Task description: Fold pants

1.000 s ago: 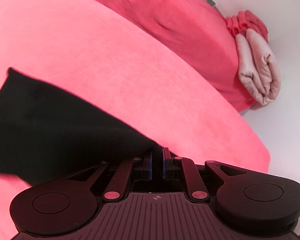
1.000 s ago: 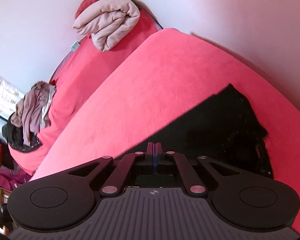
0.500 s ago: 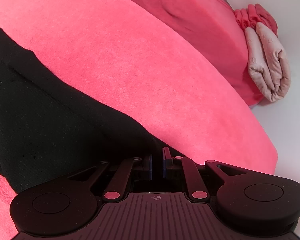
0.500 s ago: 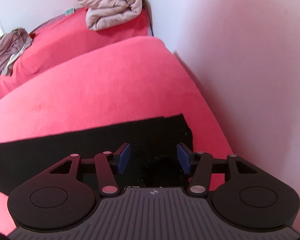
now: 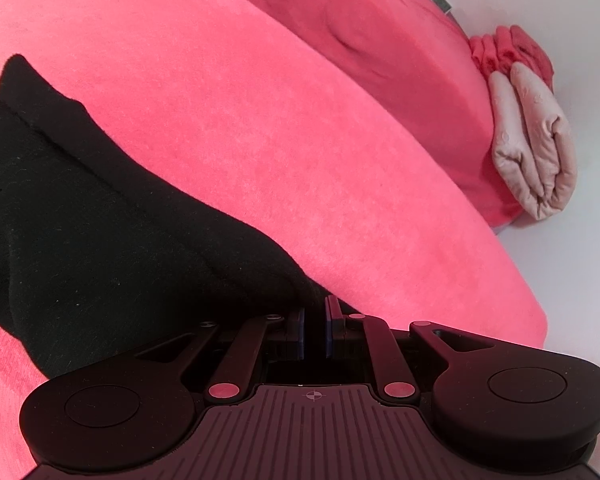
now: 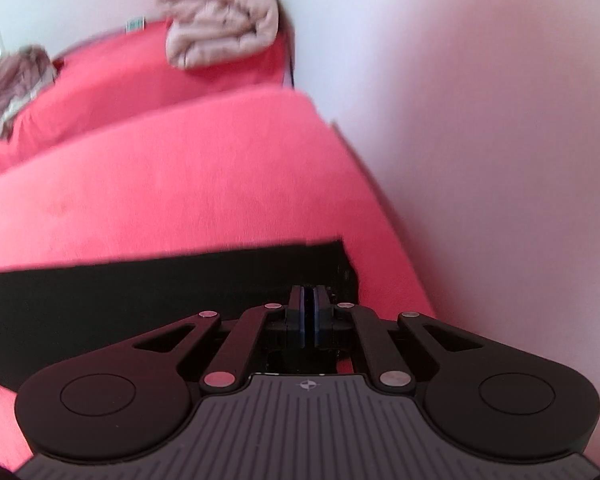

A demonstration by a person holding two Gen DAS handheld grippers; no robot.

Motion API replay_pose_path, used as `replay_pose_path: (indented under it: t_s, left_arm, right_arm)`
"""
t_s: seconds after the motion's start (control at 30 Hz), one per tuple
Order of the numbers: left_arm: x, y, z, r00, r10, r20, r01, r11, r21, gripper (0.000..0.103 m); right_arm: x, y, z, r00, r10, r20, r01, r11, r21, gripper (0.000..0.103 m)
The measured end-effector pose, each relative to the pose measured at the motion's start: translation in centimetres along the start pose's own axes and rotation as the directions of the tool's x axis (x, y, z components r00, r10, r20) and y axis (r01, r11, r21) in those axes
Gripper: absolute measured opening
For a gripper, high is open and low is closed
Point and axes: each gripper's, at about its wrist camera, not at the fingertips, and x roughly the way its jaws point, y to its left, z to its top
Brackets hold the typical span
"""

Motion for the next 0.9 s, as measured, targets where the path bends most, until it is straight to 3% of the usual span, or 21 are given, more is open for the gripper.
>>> replay_pose_path:
  t_s: [0.1, 0.3, 0.43, 0.57, 0.67, 0.73, 0.9]
  left_arm:
    - [-0.4, 0.0, 0.0, 1.000, -0.007, 0.014, 0.007, 1.000, 0.002, 0.071]
    - [0.1, 0.3, 0.5, 1.000, -0.009, 0.015, 0.009, 1.000, -0.010, 0.071]
    - [0.5, 0.3, 0.7, 1.000, -0.005, 0.025, 0.005, 1.000, -0.027, 0.071]
    - [0.3, 0.5, 0.7, 1.000, -0.010, 0.029, 0.011, 1.000, -0.022, 0.071]
    - [0.3, 0.7, 0.5, 1.000, -0.005, 0.025, 0.006, 1.000, -0.012, 0.071]
    - [0.5, 0.9, 0.4, 1.000, -0.008, 0.021, 0.009, 1.000, -0.027, 0.071]
    - [0.6, 0.7, 0.5, 1.000, -0.003, 0.017, 0.003, 1.000, -0.023, 0.071]
  right_arm:
    - [-0.3, -0.2, 1.2, 0.999, -0.004, 0.044, 0.004, 1.000, 0.001, 0.006]
    - [2.8, 0.1, 1.8, 0.999, -0.018, 0.041, 0.018, 1.000, -0.009, 0.006]
    - [4.7, -0.1, 2.5, 0.993, -0.084, 0.083, 0.080, 0.995, 0.057, 0.002]
    - [4.2, -1.4, 3.6, 0.996, -0.003, 0.091, -0.008, 0.993, 0.114, 0.003]
    - [4.0, -1.0, 3.2, 0.995, 0.100, -0.009, -0.099, 0.994, 0.055, 0.014]
    - [4.2, -0.4, 2.5, 0.991, 0.123, -0.052, -0.123, 0.992, -0.002, 0.049]
    - [4.8, 0.7, 1.1, 0.984, 0.127, -0.123, -0.142, 0.983, -0.118, 0.056]
